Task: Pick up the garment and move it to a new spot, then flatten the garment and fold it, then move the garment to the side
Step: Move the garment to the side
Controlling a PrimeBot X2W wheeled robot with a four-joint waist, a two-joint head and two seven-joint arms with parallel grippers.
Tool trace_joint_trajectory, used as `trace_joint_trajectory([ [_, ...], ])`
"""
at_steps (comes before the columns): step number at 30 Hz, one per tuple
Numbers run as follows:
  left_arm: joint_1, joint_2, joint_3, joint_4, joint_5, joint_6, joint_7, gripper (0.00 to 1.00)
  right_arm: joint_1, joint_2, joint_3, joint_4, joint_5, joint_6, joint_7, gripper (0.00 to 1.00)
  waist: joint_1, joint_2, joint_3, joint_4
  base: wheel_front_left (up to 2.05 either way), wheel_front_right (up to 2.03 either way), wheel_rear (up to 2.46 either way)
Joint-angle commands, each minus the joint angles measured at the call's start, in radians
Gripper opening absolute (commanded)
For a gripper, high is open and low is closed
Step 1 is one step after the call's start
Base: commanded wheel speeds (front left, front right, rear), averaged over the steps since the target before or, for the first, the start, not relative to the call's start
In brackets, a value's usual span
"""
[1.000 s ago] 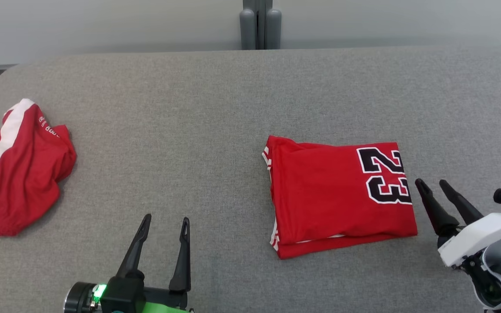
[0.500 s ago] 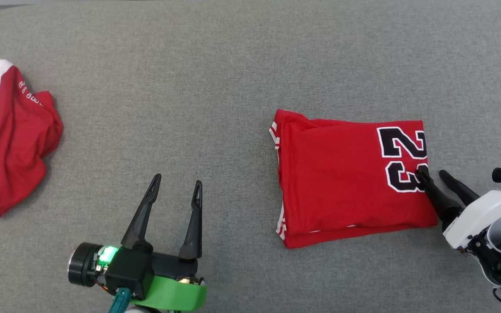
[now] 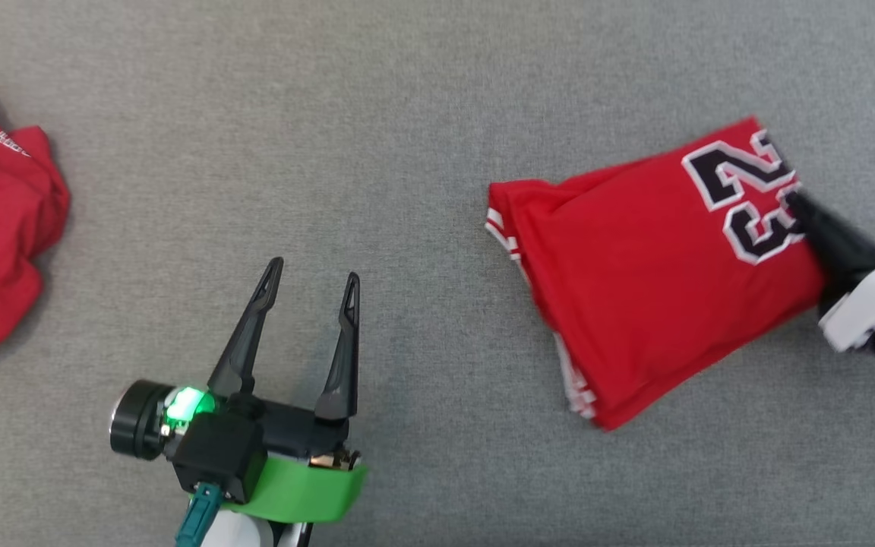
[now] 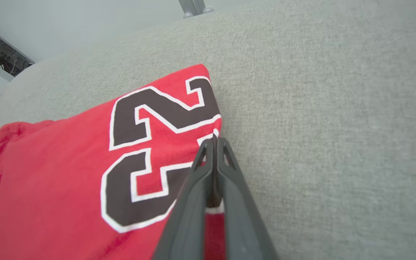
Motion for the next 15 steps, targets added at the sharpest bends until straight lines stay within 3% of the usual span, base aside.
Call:
trace_joint_trajectory([
  [1,-0.028,0.002,0.001,-0.015,0.007,-0.007,-0.003,1.0,-0.047,-0.02,-0.009,0.002,-0.016,-0.002,-0.011,0.0,-0.0001,0.0,0.067,-0.035,0.0,0.0,0.0],
  [7,-0.104,0.015,-0.02,-0.076,0.054,-0.05,-0.002,1.0,-0.243,-0.091,-0.055,0.046,-0.046,-0.002,-0.026,0.0,-0.0001,0.0,0.202,-0.087,0.0,0.0,0.0],
  [15,-0.172,0.06,-0.064,-0.147,0.096,-0.064,-0.002,1.0,-0.369,-0.161,-0.121,0.134,-0.042,-0.002,-0.042,0.0,-0.0001,0.0,0.299,-0.142,0.0,0.0,0.0],
])
